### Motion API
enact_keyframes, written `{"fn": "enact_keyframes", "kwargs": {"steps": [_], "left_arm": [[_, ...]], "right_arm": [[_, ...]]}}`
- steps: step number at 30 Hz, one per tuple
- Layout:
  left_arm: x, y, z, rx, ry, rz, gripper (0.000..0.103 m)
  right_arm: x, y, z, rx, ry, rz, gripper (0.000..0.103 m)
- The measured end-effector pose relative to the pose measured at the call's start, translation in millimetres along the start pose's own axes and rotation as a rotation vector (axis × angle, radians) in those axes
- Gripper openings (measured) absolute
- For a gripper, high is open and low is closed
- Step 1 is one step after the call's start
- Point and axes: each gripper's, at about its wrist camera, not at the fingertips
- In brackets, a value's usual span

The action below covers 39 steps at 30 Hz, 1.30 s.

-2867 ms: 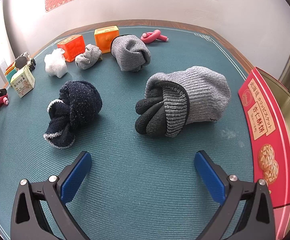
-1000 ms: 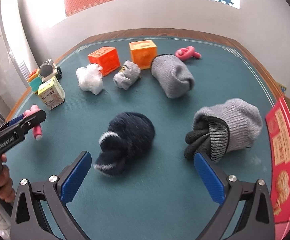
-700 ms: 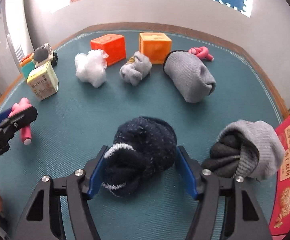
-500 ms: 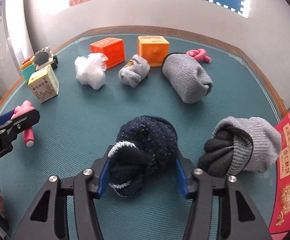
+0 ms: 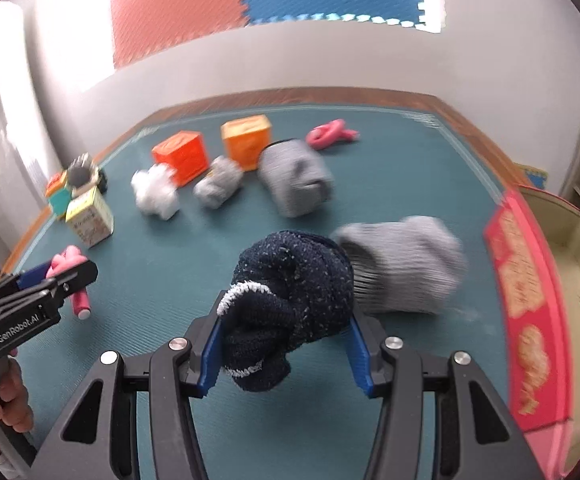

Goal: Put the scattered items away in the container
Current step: 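Carry the pink tube to the red box with the left gripper while the right gripper follows, then open the left gripper to drop the pink tube into the box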

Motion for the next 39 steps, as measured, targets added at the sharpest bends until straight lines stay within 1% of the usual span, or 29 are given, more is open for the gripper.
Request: {"fn": "enact_keyframes", "kwargs": {"steps": [4,9,12,16,19,22,24,26,30,39], "left_arm": [[25.4,-0.4,-4.2,0.002,0.019,0.043,0.067],[65.9,-1.3,-10.0,0.008,0.058,0.108,0.067],[94.9,-3.2,-13.5,0.01,0.095,0.154,0.067],[134.1,-6.0,-18.2,0.011,0.145,0.216,0.067],[164.6,-8.3,-24.2,0.022,0.184,0.267,0.067],[191.6,-9.1,-31.9,0.039,0.217,0.313,0.067],[210.3,-9.7,-36.9,0.046,0.24,0.345,0.067],[225.6,-10.1,-39.7,0.046,0.262,0.367,0.067],[255.1,-9.8,-43.7,0.041,0.307,0.41,0.067],[315.4,-1.3,-47.4,0.028,0.404,0.516,0.067]], "right_arm": [[41.2,8.1,-34.3,0.078,0.05,0.092,0.056],[93.7,17.2,-76.0,0.172,0.156,0.198,0.056],[125.2,25.8,-95.6,0.208,0.231,0.259,0.056],[159.7,35.3,-106.8,0.217,0.298,0.319,0.057],[181.5,43.7,-110.5,0.214,0.324,0.357,0.061],[196.6,52.3,-118.9,0.224,0.324,0.383,0.065],[203.4,56.9,-122.4,0.235,0.326,0.4,0.071],[208.7,60.1,-125.1,0.25,0.325,0.42,0.073],[219.6,68.3,-130.5,0.276,0.331,0.462,0.073],[244.8,81.8,-138.0,0.294,0.354,0.542,0.073]]}}
Point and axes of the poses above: each gripper's, at about its wrist camera, not at the fingertips, and z roughly the way its jaws point, x to its right, y to its underside, and after that the axes turned 8 degrees about -x, right-handed
